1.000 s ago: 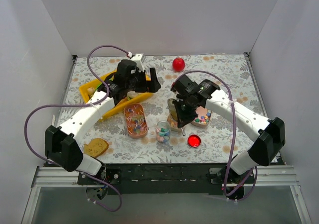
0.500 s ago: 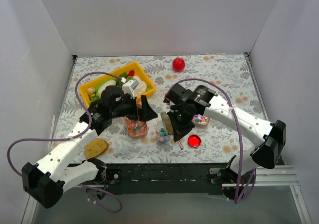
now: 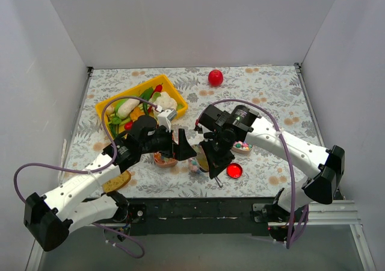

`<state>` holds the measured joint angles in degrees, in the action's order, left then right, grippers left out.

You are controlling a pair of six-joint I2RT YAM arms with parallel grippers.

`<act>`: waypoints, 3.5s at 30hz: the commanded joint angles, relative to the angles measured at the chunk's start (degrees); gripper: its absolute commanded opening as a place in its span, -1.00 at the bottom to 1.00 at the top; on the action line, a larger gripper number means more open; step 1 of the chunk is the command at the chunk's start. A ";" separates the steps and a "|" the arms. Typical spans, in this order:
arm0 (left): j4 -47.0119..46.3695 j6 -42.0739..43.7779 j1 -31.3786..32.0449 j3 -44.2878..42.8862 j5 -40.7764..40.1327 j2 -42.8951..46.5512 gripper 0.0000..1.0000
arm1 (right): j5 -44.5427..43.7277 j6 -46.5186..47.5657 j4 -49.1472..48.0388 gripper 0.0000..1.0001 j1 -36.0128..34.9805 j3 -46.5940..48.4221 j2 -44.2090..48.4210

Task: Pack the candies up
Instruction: Place the fake candies in the packing bottle, then scoop the fake candies from the storage box.

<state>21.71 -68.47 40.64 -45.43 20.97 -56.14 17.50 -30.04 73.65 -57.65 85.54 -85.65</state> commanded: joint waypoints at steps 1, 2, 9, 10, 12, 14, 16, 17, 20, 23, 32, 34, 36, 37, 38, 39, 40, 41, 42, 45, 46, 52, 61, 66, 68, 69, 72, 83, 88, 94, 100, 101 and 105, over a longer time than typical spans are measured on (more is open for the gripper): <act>0.26 1.14 0.14 1.13 -2.96 -0.19 0.96 | 2.10 0.69 1.41 -0.97 -0.27 3.85 0.39; 0.17 1.23 0.23 1.57 -2.78 -0.46 0.96 | 2.36 0.77 1.41 -0.97 -0.27 4.02 0.31; 0.26 1.58 1.02 3.77 -4.62 -0.90 0.96 | 3.50 -0.01 1.23 -0.97 -0.18 5.17 -0.22; 0.26 1.58 1.02 3.86 -4.71 -0.99 0.96 | 3.68 -0.10 1.24 -0.97 -0.10 5.25 -0.40; 0.17 1.50 1.02 4.21 -5.32 -1.25 0.96 | 3.95 -0.19 1.24 -0.97 0.16 5.43 -1.01; 0.00 1.67 1.10 4.21 -5.59 -1.51 0.96 | 4.04 -0.54 1.24 -0.97 0.60 5.43 -1.10; -0.53 1.58 1.11 4.21 -6.20 -1.95 0.96 | 4.74 -1.33 1.23 -0.97 1.83 4.91 -1.01; -0.71 1.58 1.11 4.12 -6.29 -2.22 0.96 | 4.83 -1.51 1.24 -0.97 2.27 4.12 -0.93; -1.32 1.49 1.19 4.03 -6.47 -2.92 0.96 | 5.88 -2.30 1.24 -0.97 3.94 2.97 -0.49; -1.94 1.76 1.19 3.77 -6.47 -3.54 0.97 | 7.20 -2.30 1.24 -0.97 5.17 2.44 -0.31; -2.47 2.99 1.28 2.01 -6.91 -5.21 0.96 | 12.65 -1.86 1.32 -0.97 9.04 -1.25 -0.66; -2.64 2.99 1.28 2.01 -7.08 -5.21 0.96 | 13.26 -1.77 1.32 -0.97 10.09 -0.64 -0.92; -2.82 2.81 1.28 2.01 -7.17 -5.21 0.96 | 14.23 -1.60 1.32 -0.97 10.89 -0.11 -1.45; -2.82 2.90 1.28 2.01 -7.26 -5.12 0.97 | 14.49 -1.60 1.24 -0.97 10.98 0.15 -1.71; -2.82 2.90 1.28 2.01 -7.26 -5.21 0.96 | 15.02 -1.60 1.24 -0.97 11.24 0.24 -1.98; -2.82 2.99 1.28 1.92 -7.35 -5.03 0.96 | 16.33 -1.51 1.32 -0.97 11.59 0.24 -2.15; -2.82 3.08 1.28 1.84 -7.35 -5.12 0.96 | 16.95 -1.51 1.32 -0.97 11.85 -0.02 -2.24; -2.82 3.16 1.28 1.66 -7.44 -5.12 0.96 | 18.26 -1.51 1.24 -0.97 12.29 -0.19 -2.33; -2.73 3.43 1.28 1.57 -7.52 -5.12 0.96 | 19.06 -1.42 1.24 -0.97 12.47 -0.63 -2.16; -2.73 3.60 1.28 1.48 -7.61 -5.29 0.96 | 22.57 -1.60 1.32 -0.97 13.79 -2.04 -1.98; -2.82 3.69 1.28 1.40 -7.70 -5.30 0.96 | 23.10 -1.69 1.32 -0.97 14.14 -2.39 -2.07; -2.82 3.52 1.37 1.57 -8.23 -4.77 0.96 | 27.68 -3.09 1.15 -0.97 17.48 -3.18 -1.63; -2.56 3.96 1.28 1.13 -9.10 -4.42 0.97 | 32.42 -5.02 0.62 -0.97 20.03 -4.94 -0.84; -2.64 3.69 1.28 -0.27 -11.03 -4.15 0.96 | 29.80 -3.01 1.32 -0.97 20.03 -3.89 -0.14; -2.73 3.60 1.28 -1.50 -13.22 -4.24 0.96 | 28.91 -2.39 1.32 -0.97 20.03 -3.19 0.74; -2.90 3.60 1.28 -3.16 -14.19 -4.59 0.96 | 28.82 -2.30 1.32 -0.97 20.03 -2.92 1.09; -4.13 4.04 1.28 -5.80 -16.83 -5.64 0.96 | 26.37 -3.44 1.32 -0.97 19.94 -0.90 2.41; -2.47 5.19 -1.09 -22.13 -24.84 -20.57 0.96 | 16.17 -4.41 0.80 -0.97 29.16 1.30 2.42; -1.50 6.85 -3.20 -26.81 -21.77 -26.73 0.96 | 19.40 -2.22 0.27 -0.97 33.82 -3.26 -0.91; -1.24 6.77 -3.38 -26.73 -18.69 -30.17 0.96 | 23.36 -0.02 -0.70 -0.97 35.68 -4.15 -8.30; -1.50 7.20 -3.38 -24.27 -17.02 -30.96 0.97 | 25.83 0.77 -0.61 -0.97 35.68 -3.18 -14.63; -1.59 7.21 -3.38 -24.09 -17.02 -31.13 0.96 | 25.83 1.12 -0.17 -0.97 35.68 -3.01 -15.25; -1.59 7.29 -3.38 -22.86 -17.54 -31.49 0.96 | 26.01 2.00 1.23 -0.97 35.68 -3.53 -18.32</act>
<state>20.14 -62.28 37.30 -69.63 2.85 -87.53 40.82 -29.80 72.79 -22.02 81.41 -102.45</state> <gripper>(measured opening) 0.982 0.080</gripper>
